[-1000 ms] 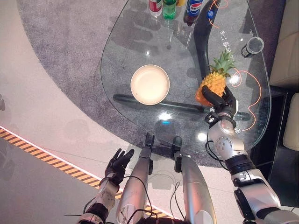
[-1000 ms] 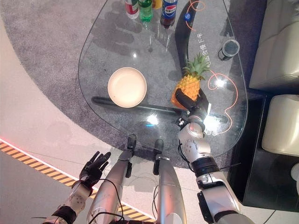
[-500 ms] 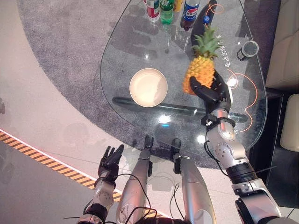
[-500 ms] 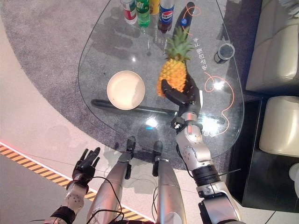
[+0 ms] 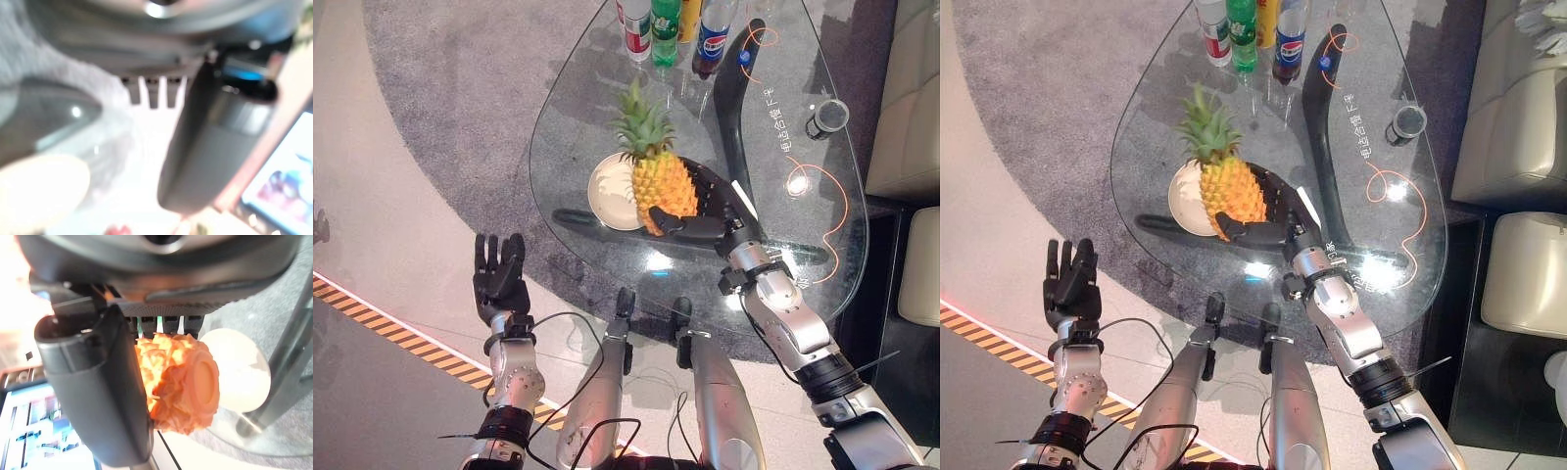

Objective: Pick up the fruit to the plate

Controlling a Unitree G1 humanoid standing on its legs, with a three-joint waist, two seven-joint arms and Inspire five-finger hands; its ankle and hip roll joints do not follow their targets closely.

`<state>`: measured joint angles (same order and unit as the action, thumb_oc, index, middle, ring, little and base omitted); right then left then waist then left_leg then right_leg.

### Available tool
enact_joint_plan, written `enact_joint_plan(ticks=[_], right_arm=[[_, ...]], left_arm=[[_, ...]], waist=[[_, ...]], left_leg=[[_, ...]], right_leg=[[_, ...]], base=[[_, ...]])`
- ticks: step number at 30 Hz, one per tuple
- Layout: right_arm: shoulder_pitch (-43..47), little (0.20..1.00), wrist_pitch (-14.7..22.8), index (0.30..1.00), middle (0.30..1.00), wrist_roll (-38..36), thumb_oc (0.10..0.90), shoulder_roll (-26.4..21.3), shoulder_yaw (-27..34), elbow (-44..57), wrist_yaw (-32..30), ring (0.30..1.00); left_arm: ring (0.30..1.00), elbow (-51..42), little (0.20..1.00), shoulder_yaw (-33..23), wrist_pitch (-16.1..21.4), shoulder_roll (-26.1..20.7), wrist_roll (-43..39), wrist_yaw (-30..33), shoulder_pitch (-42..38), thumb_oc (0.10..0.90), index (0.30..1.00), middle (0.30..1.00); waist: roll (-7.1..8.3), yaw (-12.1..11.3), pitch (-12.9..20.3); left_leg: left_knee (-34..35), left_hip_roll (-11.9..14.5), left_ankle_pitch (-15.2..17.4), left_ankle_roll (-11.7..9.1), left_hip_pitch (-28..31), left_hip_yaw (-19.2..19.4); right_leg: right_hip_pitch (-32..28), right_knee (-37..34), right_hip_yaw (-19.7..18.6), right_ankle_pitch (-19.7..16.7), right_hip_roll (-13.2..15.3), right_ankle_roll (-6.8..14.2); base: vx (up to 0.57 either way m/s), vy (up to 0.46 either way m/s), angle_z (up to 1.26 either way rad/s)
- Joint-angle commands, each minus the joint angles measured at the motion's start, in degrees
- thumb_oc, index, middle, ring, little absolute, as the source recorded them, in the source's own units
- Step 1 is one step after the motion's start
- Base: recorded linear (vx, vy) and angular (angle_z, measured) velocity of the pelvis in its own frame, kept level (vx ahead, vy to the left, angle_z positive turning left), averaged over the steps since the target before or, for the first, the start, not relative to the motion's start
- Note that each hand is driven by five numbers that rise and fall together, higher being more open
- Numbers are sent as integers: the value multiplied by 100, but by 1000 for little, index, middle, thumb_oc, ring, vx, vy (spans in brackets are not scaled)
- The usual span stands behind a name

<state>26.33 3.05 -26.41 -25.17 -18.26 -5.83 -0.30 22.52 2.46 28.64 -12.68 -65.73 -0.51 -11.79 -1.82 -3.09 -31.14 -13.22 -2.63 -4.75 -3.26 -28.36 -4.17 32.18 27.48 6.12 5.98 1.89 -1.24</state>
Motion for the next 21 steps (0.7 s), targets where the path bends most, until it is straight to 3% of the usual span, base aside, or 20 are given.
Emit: enact_joint_plan(ticks=[1, 8, 16, 21], right_arm=[[409, 200, 539, 300, 300, 46, 100, 12, 133, 1378, 417, 300], [280, 200, 664, 300, 300, 74, 100, -43, 126, 1475, 531, 300], [206, 200, 697, 300, 300, 33, 100, -273, 66, 1655, 457, 300], [166, 200, 841, 300, 300, -101, 100, -401, 10, 1648, 397, 300]], left_arm=[[900, -1066, 900, -75, 238, -584, 607, -293, -37, 800, 900, 900], [900, -2116, 900, 304, -469, -913, 887, -762, -61, 800, 900, 900], [900, -2502, 900, 809, -1299, -1278, 729, -1277, -11, 800, 900, 900], [900, -2548, 900, 1017, -1536, -1447, 536, -1482, 34, 800, 900, 900]], waist=[[154, 29, 135], [139, 23, 135], [130, 73, 135], [126, 106, 135]], left_leg=[[-859, -228, 522, 117, -90, -9], [-810, -241, 526, 137, -42, -15], [-744, -230, 520, 168, -24, 39], [-711, -216, 523, 175, 5, 77]], right_leg=[[-619, -721, -48, -208, -191, 140], [-678, -806, -36, -268, -168, 169], [-644, -855, -67, -331, -149, 217], [-666, -914, -100, -366, -143, 240]], base=[[0, 0, 0], [0, 0, 0], [-1, 1, 0], [0, 0, 0]])
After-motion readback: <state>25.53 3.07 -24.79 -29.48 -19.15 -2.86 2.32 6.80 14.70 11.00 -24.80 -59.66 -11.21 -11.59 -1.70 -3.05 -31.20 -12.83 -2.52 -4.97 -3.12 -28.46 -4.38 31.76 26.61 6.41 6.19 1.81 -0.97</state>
